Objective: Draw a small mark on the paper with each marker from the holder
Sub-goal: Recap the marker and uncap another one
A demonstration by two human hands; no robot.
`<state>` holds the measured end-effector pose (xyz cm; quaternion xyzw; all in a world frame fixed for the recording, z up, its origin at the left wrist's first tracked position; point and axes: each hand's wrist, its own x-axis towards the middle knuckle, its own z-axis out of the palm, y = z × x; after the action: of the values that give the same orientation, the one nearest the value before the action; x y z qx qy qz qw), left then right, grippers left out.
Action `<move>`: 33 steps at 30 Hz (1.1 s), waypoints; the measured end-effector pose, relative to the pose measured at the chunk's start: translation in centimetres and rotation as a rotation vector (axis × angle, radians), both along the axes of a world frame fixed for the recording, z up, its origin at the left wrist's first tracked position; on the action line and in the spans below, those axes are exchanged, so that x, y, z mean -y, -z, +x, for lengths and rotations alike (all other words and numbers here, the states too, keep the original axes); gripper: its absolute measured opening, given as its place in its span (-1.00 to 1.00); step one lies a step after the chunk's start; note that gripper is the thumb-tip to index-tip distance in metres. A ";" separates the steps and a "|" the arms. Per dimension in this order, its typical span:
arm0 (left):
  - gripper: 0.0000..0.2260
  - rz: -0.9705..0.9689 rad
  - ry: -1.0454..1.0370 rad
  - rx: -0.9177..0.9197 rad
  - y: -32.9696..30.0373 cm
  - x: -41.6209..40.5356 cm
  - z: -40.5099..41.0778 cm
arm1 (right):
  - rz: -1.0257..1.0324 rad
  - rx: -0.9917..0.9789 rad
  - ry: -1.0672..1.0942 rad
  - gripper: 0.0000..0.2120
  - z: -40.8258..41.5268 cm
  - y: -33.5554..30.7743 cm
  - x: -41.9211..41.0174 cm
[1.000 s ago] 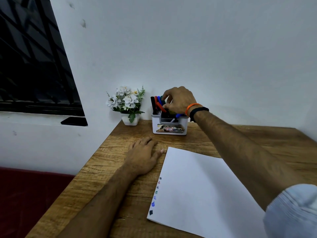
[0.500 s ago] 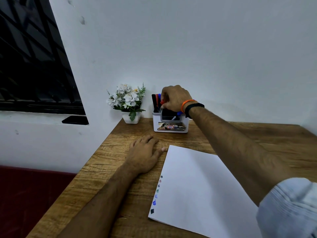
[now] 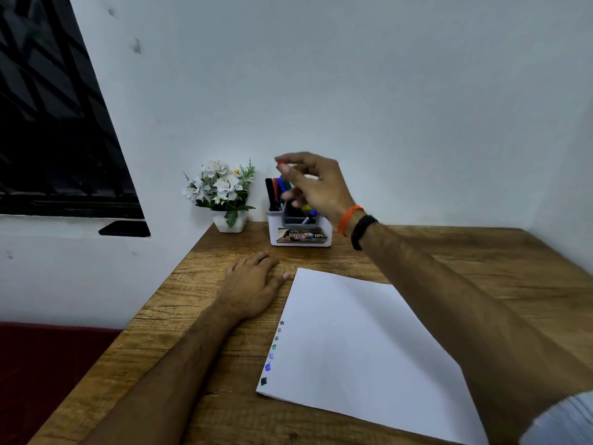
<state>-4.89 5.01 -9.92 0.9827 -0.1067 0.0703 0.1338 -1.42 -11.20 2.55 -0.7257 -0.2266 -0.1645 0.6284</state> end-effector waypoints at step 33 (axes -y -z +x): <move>-0.91 -0.829 0.186 0.068 -3.1 1.1 -1.9 | -0.399 -0.204 0.002 -0.80 -4.9 7.7 7.7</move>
<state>-6.79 3.92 -6.80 0.8292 -0.1621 0.1271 0.5197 -6.34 -18.87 -5.17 -0.8488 -0.1889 -0.0428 0.4920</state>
